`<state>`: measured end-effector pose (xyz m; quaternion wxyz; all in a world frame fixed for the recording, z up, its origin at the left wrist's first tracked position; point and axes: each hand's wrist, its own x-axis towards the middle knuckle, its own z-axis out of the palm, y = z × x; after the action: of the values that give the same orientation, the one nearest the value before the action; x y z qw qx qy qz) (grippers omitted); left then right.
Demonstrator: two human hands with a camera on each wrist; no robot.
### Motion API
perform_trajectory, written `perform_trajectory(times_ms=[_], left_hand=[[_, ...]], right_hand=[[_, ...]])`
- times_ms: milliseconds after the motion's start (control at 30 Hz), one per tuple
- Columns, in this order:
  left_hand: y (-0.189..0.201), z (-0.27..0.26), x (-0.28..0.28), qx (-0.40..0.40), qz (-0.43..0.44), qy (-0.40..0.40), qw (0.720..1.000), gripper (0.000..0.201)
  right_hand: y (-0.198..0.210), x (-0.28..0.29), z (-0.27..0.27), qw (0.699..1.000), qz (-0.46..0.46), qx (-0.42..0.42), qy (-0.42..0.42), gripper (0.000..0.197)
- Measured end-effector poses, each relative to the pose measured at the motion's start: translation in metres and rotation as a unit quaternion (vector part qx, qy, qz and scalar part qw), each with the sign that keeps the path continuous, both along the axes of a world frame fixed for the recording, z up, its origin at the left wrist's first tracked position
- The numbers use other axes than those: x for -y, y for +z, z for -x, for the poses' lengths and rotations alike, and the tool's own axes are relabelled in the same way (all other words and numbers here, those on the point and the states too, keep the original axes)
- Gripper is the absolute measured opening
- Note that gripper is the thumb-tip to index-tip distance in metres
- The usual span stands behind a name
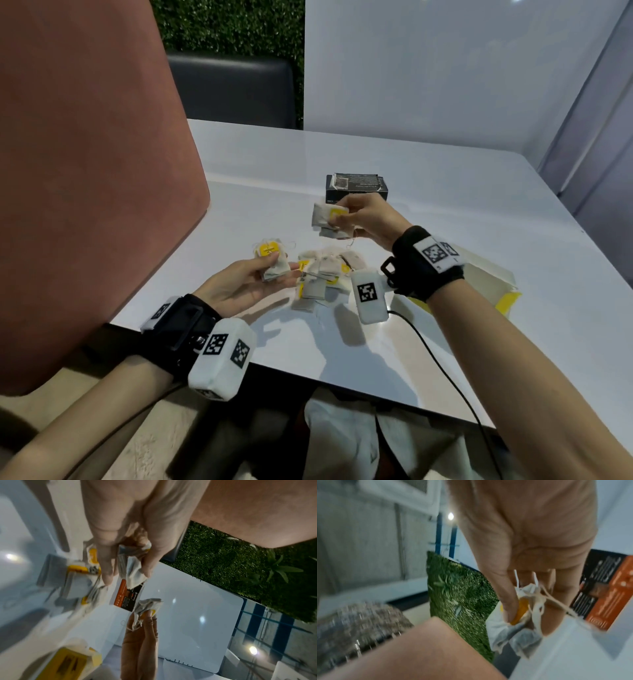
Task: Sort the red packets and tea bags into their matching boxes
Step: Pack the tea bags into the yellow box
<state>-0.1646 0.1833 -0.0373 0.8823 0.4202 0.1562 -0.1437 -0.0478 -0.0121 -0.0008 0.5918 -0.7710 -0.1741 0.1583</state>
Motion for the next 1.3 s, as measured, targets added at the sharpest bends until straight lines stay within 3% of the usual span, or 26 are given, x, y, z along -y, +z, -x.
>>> perform_trajectory(times_ms=[100, 200, 300, 433, 567, 633, 733, 800, 867, 1000, 1100, 1200, 1300], left_hand=[[0.006, 0.002, 0.015, 0.040, 0.011, -0.019, 0.999, 0.039], [0.009, 0.004, 0.030, 0.098, -0.043, -0.039, 0.993, 0.031], [0.008, 0.003, 0.032, 0.118, -0.128, -0.037, 0.984, 0.024], [0.008, 0.005, 0.026, 0.128, -0.175, -0.043, 0.975, 0.028], [0.017, 0.007, 0.023, 0.124, -0.266, -0.074, 0.953, 0.015], [0.022, 0.005, 0.020, 0.126, -0.295, -0.094, 0.943, 0.017], [0.027, 0.003, 0.016, 0.132, -0.329, -0.128, 0.926, 0.041], [0.029, 0.002, 0.015, 0.136, -0.346, -0.152, 0.916, 0.036], [0.030, 0.001, 0.013, 0.132, -0.354, -0.171, 0.910, 0.038], [0.029, -0.004, -0.001, 0.126, -0.367, -0.194, 0.901, 0.073], [0.030, -0.006, -0.008, 0.125, -0.366, -0.218, 0.896, 0.081], [0.031, -0.008, -0.005, 0.128, -0.371, -0.237, 0.889, 0.077], [0.032, -0.009, -0.003, 0.135, -0.374, -0.237, 0.886, 0.071]], right_hand=[[0.000, 0.002, 0.020, 0.996, -0.050, -0.065, 0.043, 0.014], [-0.012, 0.001, 0.033, 0.990, -0.086, -0.106, 0.035, 0.009], [-0.024, 0.002, 0.043, 0.989, -0.117, -0.087, 0.012, 0.010], [-0.029, 0.006, 0.052, 0.999, -0.054, 0.007, -0.001, 0.010], [-0.022, 0.005, 0.057, 0.997, -0.041, 0.069, 0.009, 0.029], [-0.015, 0.005, 0.058, 0.994, -0.026, 0.102, 0.032, 0.033], [-0.010, 0.004, 0.058, 0.990, 0.015, 0.135, 0.032, 0.024], [-0.008, 0.003, 0.058, 0.984, 0.049, 0.168, 0.027, 0.017], [-0.006, 0.005, 0.060, 0.985, 0.051, 0.163, 0.036, 0.015], [-0.003, 0.017, 0.058, 0.992, -0.008, 0.125, 0.009, 0.016], [0.000, 0.022, 0.060, 0.995, -0.018, 0.095, 0.037, 0.019], [0.003, 0.018, 0.065, 0.986, 0.065, 0.110, 0.110, 0.023], [0.000, 0.009, 0.065, 0.965, 0.153, 0.182, 0.108, 0.017]])
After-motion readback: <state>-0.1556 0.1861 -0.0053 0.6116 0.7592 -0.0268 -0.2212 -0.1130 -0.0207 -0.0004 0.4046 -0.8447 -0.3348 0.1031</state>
